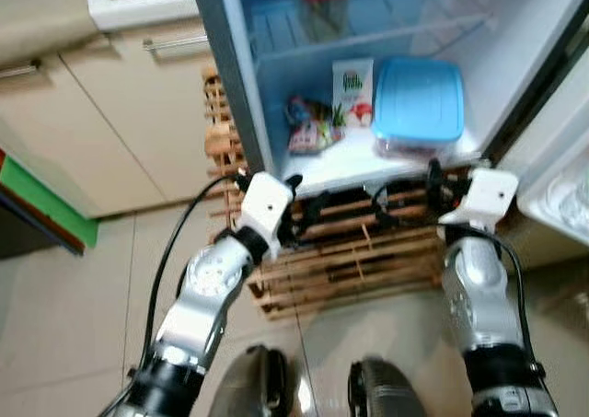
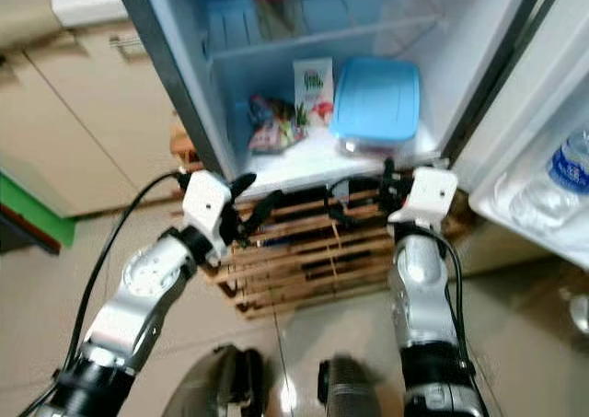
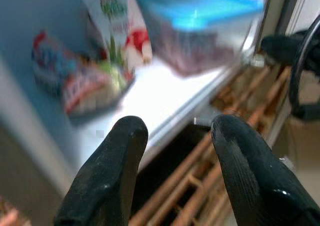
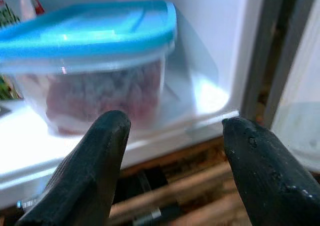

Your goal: Restocking fridge

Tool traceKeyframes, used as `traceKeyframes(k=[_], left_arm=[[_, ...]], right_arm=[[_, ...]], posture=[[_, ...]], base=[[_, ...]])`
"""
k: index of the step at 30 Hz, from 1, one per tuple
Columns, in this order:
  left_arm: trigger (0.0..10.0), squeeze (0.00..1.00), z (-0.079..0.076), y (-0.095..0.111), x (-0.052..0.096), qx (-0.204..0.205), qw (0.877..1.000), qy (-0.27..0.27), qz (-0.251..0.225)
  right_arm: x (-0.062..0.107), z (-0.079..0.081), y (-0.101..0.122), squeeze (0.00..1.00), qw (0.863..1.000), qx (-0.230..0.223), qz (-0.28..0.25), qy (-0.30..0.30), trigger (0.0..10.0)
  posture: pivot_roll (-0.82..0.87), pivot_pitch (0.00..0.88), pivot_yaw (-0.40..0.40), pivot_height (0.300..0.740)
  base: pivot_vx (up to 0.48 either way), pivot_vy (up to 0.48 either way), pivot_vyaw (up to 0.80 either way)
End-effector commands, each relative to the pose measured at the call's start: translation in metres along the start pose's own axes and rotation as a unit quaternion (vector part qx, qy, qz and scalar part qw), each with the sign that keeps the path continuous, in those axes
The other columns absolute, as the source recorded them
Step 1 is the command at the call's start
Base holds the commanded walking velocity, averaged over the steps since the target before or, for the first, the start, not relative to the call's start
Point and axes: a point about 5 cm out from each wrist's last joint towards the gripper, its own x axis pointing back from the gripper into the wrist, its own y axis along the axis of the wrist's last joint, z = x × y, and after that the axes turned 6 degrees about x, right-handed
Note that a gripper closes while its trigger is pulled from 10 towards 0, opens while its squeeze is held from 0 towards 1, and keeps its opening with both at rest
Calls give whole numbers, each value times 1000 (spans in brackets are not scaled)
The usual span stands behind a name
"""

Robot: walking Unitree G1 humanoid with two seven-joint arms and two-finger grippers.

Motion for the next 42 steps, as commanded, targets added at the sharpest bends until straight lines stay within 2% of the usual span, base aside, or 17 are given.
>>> traceKeyframes(k=[1, 4, 8, 9, 12, 19, 26, 27, 30, 31, 33, 42], left_arm=[[10000, 0, -5, 0, 5, 7, 1000, -4, 9], [10000, 0, -13, 0, 18, 16, 1000, -11, 21], [10000, 0, -13, 1, 24, 17, 999, -10, 28], [10000, 0, -11, 3, 30, 18, 999, -5, 32], [10000, 0, -10, 8, 39, 20, 999, 2, 38], [10000, 0, -15, 10, 49, 35, 998, 10, 55], [10000, 0, -18, 11, 52, 49, 997, 12, 59], [10000, 0, -19, 12, 52, 50, 997, 13, 58], [10000, 0, -21, 13, 51, 53, 997, 15, 58], [10000, 0, -24, 12, 52, 55, 996, 13, 62], [10000, 0, -27, 12, 53, 58, 996, 10, 63], [10000, 0, -31, 13, 52, 65, 996, 11, 59]], right_arm=[[-10, 1, 4, 0, 1000, 1, -1, -11, 10000], [-22, -4, 9, 0, 999, 18, -4, -43, 10000], [-26, -8, 10, 0, 998, 29, -1, -59, 10000], [-30, -15, 11, 0, 997, 37, -2, -74, 10000], [-33, -23, 15, 0, 995, 40, -11, -86, 10000], [-41, -30, 24, 0, 995, 32, -29, -94, 10000], [-51, -40, 36, 0, 992, 50, -48, -104, 10000], [-56, -45, 44, 0, 991, 46, -64, -109, 10000], [-61, -47, 53, 0, 990, 25, -82, -108, 10000], [-68, -46, 65, 0, 990, -17, -101, -96, 10000], [-74, -47, 72, 0, 989, -35, -106, -94, 10000], [-84, -57, 98, 0, 983, 20, -149, -103, 10000]], posture=[[-18, 293, 105, 697], [21, 317, 115, 697], [34, 326, 118, 697], [55, 354, 125, 697], [66, 382, 132, 697], [63, 422, 120, 697], [58, 435, 107, 697], [58, 434, 102, 697], [57, 433, 98, 697], [51, 432, 91, 697], [50, 431, 89, 697], [47, 421, 68, 697]], base=[[0, 0, 0], [0, 0, 0], [0, 0, 0], [0, 0, 0], [0, 0, 0], [0, 0, 0], [0, 0, 0], [0, 0, 0], [0, 0, 0], [0, 0, 0], [0, 0, 0], [0, 0, 0]])
